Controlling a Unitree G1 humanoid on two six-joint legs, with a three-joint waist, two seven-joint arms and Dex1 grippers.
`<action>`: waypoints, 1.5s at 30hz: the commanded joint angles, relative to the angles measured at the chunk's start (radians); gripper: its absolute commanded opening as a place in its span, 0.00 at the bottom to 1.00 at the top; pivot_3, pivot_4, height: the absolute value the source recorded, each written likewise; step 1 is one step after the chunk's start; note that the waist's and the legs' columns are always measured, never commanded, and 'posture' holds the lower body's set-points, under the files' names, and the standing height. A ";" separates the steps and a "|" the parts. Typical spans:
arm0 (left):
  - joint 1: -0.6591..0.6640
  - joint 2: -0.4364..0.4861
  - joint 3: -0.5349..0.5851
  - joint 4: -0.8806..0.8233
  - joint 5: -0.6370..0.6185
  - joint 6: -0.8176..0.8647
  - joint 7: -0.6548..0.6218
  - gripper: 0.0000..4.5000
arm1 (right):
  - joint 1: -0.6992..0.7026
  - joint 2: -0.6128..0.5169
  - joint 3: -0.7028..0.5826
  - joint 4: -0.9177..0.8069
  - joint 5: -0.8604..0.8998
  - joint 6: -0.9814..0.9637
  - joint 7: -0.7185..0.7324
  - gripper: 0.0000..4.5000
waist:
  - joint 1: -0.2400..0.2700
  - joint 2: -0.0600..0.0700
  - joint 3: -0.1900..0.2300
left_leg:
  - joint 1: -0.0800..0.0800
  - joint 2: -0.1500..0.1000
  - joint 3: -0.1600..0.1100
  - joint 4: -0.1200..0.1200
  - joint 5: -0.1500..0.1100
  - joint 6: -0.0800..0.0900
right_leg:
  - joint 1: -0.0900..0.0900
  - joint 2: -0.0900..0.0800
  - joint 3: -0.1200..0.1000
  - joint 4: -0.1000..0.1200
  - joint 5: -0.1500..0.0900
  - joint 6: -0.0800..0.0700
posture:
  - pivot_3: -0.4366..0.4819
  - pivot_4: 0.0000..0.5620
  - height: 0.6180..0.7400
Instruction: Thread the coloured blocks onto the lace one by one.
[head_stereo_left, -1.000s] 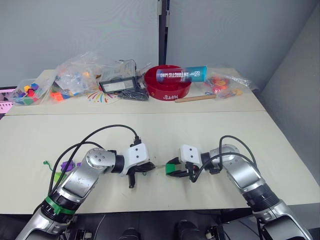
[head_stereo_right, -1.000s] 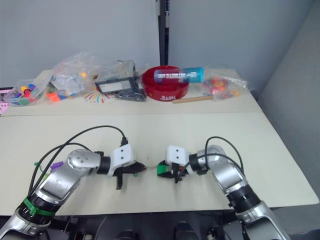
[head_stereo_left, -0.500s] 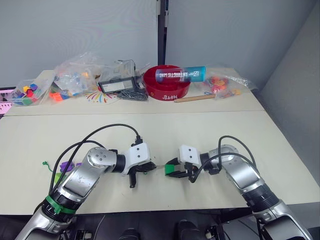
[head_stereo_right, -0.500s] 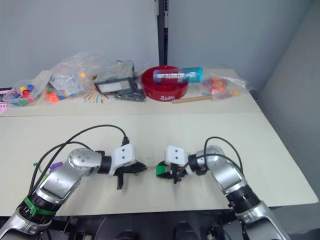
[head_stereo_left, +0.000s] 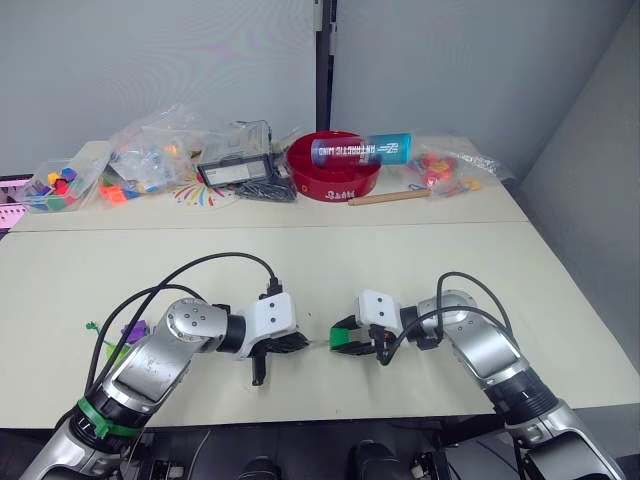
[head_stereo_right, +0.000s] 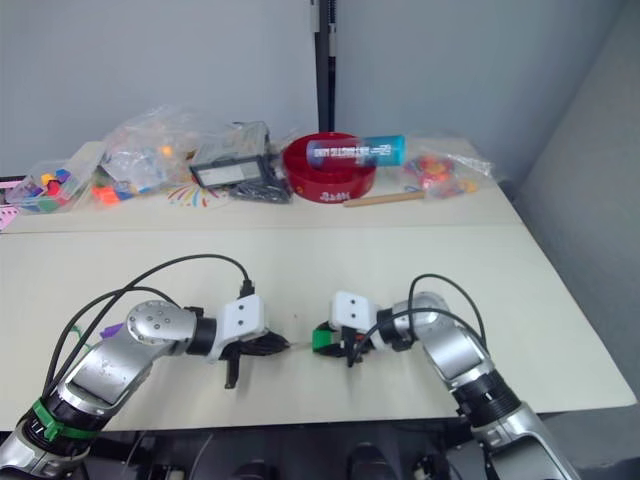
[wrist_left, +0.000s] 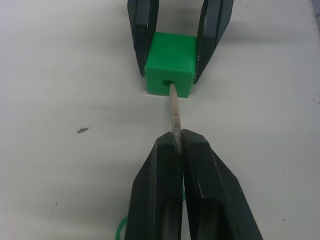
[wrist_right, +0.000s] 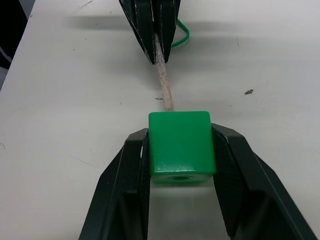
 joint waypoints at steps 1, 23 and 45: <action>-0.001 -0.013 0.001 -0.026 -0.014 -0.009 0.007 0.00 | 0.018 -0.001 0.025 0.012 -0.014 0.013 -0.009 0.27 | 0.000 0.000 0.000 | 0.000 0.000 0.000 0.000 0.000 0.000 | 0.000 0.000 0.000 0.000 0.000 0.000 | 0.48 0.27 1.00; -0.131 -0.222 -0.135 0.220 0.044 -0.169 -0.030 0.00 | 0.027 0.018 0.026 -0.052 0.001 0.076 -0.026 0.27 | 0.007 0.000 -0.001 | 0.001 0.000 0.000 0.000 0.000 0.000 | 0.001 0.000 0.000 0.000 0.000 0.000 | 0.48 0.27 1.00; -0.002 -0.060 0.046 0.228 -0.019 -0.233 -0.089 0.51 | 0.044 0.001 0.017 -0.063 -0.001 0.091 -0.053 0.27 | 0.000 -0.001 -0.002 | 0.001 0.000 0.000 0.001 0.000 0.000 | 0.001 0.000 0.000 0.001 0.000 0.000 | 0.48 0.27 1.00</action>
